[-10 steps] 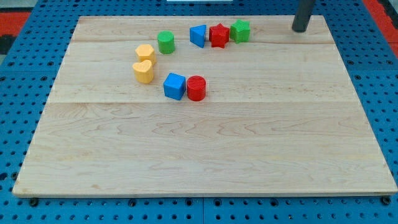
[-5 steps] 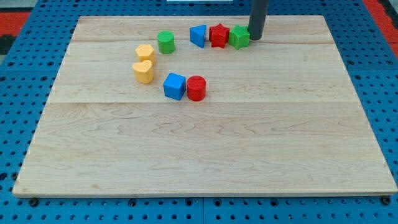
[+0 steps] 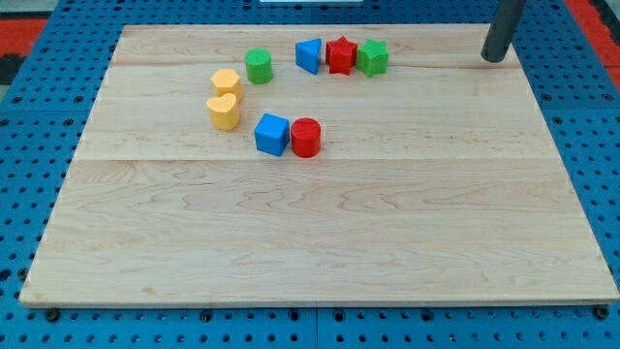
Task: Move the green star along with red star closer to the blue triangle
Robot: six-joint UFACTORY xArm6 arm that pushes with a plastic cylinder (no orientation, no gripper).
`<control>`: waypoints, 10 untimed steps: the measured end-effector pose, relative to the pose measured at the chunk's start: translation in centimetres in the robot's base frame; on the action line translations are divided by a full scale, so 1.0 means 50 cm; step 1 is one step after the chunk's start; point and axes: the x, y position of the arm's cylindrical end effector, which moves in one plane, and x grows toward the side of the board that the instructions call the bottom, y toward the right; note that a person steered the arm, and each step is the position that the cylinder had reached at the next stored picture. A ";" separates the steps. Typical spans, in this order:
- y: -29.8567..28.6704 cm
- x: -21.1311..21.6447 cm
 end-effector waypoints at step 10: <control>-0.306 0.006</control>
